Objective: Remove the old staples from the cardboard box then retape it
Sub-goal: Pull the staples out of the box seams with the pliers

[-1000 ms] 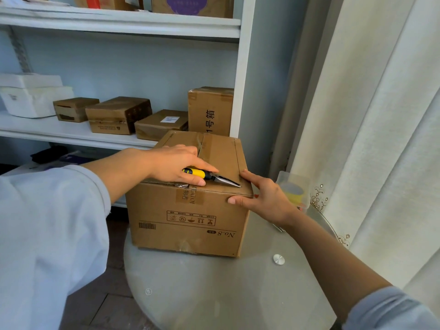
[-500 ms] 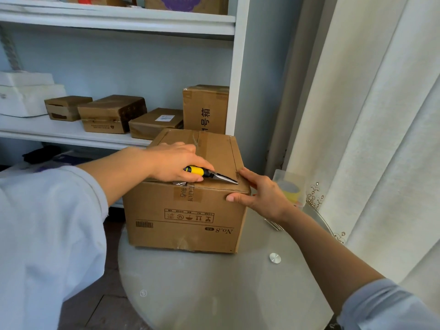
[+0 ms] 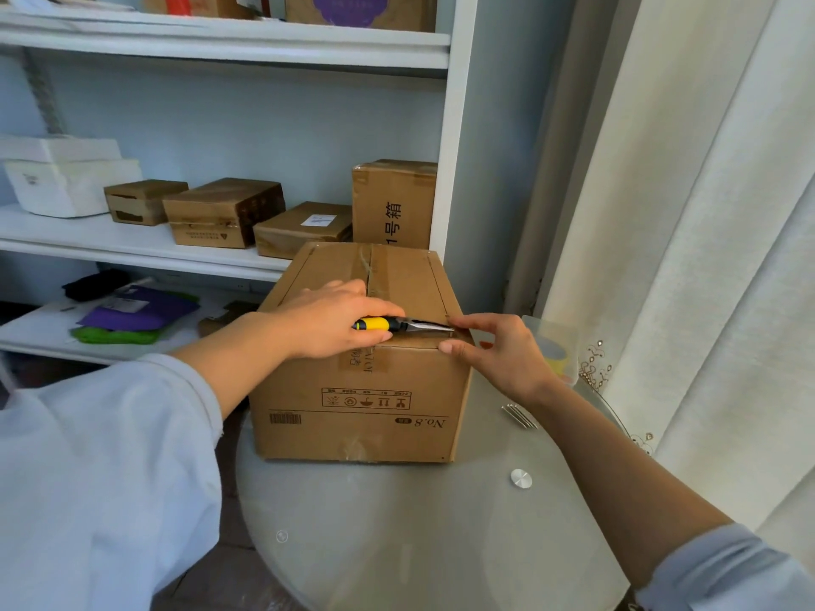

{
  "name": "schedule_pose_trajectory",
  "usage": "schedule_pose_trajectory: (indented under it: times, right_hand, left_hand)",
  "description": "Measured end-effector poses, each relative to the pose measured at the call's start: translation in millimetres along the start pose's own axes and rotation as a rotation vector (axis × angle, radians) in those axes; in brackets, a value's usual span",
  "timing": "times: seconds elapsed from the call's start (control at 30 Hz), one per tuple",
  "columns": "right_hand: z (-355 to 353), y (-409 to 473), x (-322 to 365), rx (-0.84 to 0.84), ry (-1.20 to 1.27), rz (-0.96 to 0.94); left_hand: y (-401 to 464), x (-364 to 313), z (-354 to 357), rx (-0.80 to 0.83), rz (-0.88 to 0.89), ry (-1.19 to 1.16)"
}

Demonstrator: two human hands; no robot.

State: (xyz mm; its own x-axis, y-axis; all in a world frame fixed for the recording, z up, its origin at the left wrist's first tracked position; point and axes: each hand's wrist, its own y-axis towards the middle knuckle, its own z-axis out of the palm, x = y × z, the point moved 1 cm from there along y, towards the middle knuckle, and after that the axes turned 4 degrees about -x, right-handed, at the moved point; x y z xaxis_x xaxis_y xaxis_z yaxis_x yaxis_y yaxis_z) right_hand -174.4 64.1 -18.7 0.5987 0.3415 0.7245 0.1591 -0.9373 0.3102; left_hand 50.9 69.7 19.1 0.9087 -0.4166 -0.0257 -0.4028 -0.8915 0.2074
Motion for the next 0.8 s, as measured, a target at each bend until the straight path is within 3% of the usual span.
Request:
schedule_pose_trajectory:
  times: [0.67, 0.8]
  right_hand:
    - [-3, 0, 1, 0.005, 0.010, 0.054]
    - [-4, 1, 1, 0.012, 0.018, 0.050]
  left_hand:
    - [-2, -6, -1, 0.029, -0.018, 0.080]
    - [6, -6, -9, 0.061, -0.005, 0.002]
